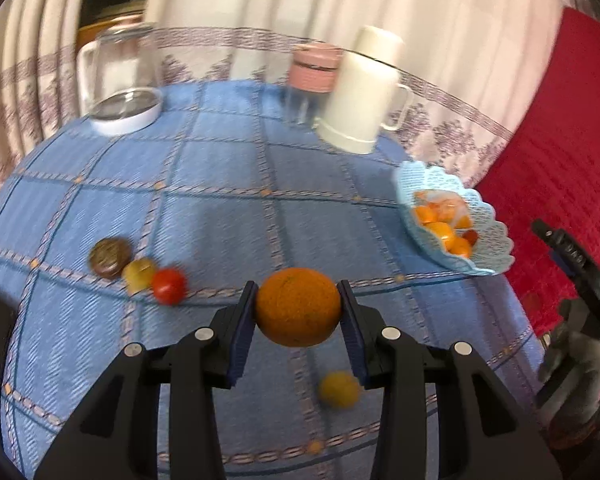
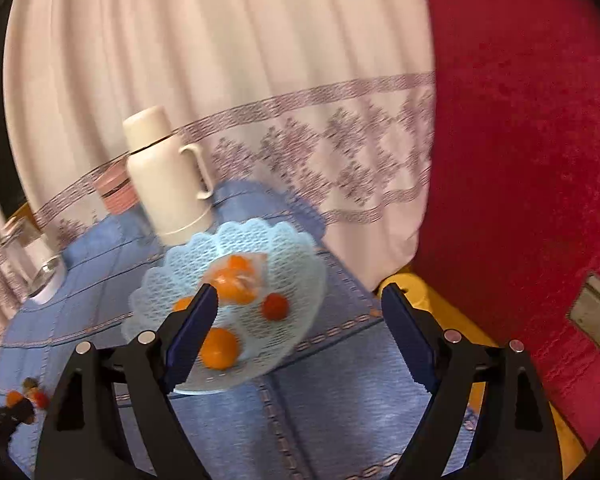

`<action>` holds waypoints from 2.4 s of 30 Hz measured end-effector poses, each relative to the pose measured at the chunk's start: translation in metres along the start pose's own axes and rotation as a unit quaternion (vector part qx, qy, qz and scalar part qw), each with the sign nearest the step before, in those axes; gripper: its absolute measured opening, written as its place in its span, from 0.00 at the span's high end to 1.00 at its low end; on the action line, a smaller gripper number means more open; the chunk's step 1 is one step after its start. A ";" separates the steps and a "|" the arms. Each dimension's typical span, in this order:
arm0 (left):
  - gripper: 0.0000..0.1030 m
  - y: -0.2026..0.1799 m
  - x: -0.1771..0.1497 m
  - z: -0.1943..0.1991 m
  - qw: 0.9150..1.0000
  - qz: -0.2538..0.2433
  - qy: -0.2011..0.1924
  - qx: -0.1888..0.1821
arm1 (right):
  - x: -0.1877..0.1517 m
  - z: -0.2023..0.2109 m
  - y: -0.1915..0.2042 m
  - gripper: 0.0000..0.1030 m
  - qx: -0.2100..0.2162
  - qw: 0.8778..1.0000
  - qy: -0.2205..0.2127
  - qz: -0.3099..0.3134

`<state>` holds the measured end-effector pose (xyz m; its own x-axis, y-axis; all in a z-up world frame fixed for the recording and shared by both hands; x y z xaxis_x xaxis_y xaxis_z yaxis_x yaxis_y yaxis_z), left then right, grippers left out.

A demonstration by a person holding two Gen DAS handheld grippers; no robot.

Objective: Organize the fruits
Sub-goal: 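Carry the held orange into the basket and open the left tool, then withdraw the left tool from the basket toward the table fruits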

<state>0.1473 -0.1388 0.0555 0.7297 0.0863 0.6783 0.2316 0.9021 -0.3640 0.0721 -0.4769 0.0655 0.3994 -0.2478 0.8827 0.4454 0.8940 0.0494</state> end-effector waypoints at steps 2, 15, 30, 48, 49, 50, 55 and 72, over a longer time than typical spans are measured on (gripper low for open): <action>0.61 -0.019 0.002 -0.004 1.000 -0.016 0.001 -0.008 | -0.004 0.000 -0.007 0.17 -0.009 1.000 -0.004 -0.011; 0.61 -0.135 0.006 -0.046 0.992 -0.116 0.015 -0.055 | -0.024 0.012 -0.029 0.16 -0.041 0.997 -0.030 -0.063; 0.61 -0.182 -0.005 -0.104 0.984 -0.155 0.060 -0.061 | -0.029 0.009 -0.036 0.16 -0.034 0.995 -0.030 -0.087; 0.42 -0.163 0.006 -0.098 0.990 -0.127 0.046 -0.048 | -0.028 0.007 -0.037 0.16 -0.032 0.995 -0.028 -0.091; 0.42 -0.160 0.007 -0.097 0.990 -0.125 0.047 -0.046 | -0.028 0.007 -0.036 0.16 -0.032 0.995 -0.029 -0.090; 0.41 -0.157 0.008 -0.097 0.991 -0.122 0.046 -0.043 | -0.028 0.007 -0.036 0.16 -0.032 0.995 -0.030 -0.089; 0.40 -0.145 0.011 -0.093 0.992 -0.113 0.042 -0.026 | -0.028 0.007 -0.035 0.16 -0.030 0.995 -0.030 -0.088; 0.36 -0.114 0.013 -0.071 0.995 -0.094 0.018 -0.006 | -0.029 0.008 -0.028 0.15 -0.021 0.996 -0.032 -0.079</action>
<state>0.1765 -0.2705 0.0606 0.6949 -0.0984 0.7124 0.3735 0.8959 -0.2406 0.0414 -0.4911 0.0422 0.2699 -0.3593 0.8933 0.5324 0.8287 0.1725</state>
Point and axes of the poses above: each gripper's, at about its wrist camera, not at the fingertips, and z roughly against the way its jaws point, y to its left, x to its top, the point moved 4 cm from there along -z, roughly the way its jaws point, and after that the axes turned 12 degrees about z, right-handed, at the moved point
